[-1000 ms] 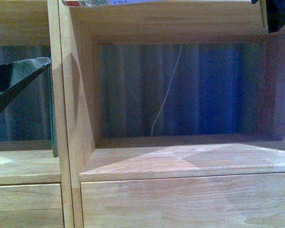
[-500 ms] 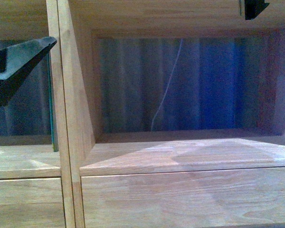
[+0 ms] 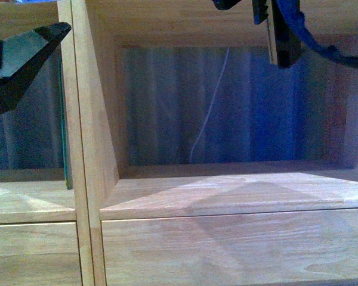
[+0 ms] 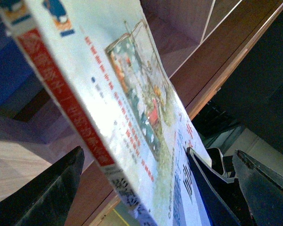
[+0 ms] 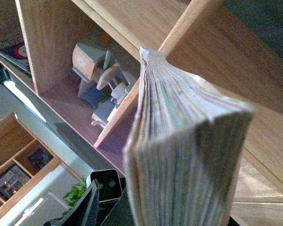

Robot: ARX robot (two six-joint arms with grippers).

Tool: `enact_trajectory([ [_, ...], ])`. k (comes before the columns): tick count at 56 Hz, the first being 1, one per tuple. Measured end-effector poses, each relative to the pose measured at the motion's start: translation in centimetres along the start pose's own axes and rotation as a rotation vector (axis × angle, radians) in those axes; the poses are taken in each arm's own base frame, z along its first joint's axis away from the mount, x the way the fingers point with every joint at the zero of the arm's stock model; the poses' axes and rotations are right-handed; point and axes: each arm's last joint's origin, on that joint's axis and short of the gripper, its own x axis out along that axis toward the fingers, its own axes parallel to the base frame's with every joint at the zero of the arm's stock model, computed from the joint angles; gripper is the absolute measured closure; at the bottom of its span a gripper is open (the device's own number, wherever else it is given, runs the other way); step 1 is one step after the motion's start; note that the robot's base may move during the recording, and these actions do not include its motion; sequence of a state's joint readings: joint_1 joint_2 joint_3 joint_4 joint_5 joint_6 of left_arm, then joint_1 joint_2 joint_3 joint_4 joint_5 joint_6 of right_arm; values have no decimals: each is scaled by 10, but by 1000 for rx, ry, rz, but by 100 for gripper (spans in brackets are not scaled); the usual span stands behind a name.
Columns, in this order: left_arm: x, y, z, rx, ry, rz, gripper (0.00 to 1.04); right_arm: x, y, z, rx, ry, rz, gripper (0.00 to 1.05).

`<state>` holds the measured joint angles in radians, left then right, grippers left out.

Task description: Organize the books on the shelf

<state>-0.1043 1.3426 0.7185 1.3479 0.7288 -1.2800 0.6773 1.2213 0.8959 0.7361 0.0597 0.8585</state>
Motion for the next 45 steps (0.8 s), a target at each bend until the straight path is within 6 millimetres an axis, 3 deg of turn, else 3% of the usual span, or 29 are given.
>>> enact_trajectory([
  [7,2,0,0,-1,-21,12,8,-1,0,-3,21,9,3,97],
  [14,2,1,0,2,-22,17,34,-1,0,-4,26,9,6,97],
  [34,2,0,0,2,-21,10,87,-1,1,-6,32,12,7,97],
  [40,2,0,1,-27,-24,7,97,0,0,-7,33,13,1,97],
  [45,2,0,1,-37,-24,7,98,0,-1,-7,35,14,0,97],
])
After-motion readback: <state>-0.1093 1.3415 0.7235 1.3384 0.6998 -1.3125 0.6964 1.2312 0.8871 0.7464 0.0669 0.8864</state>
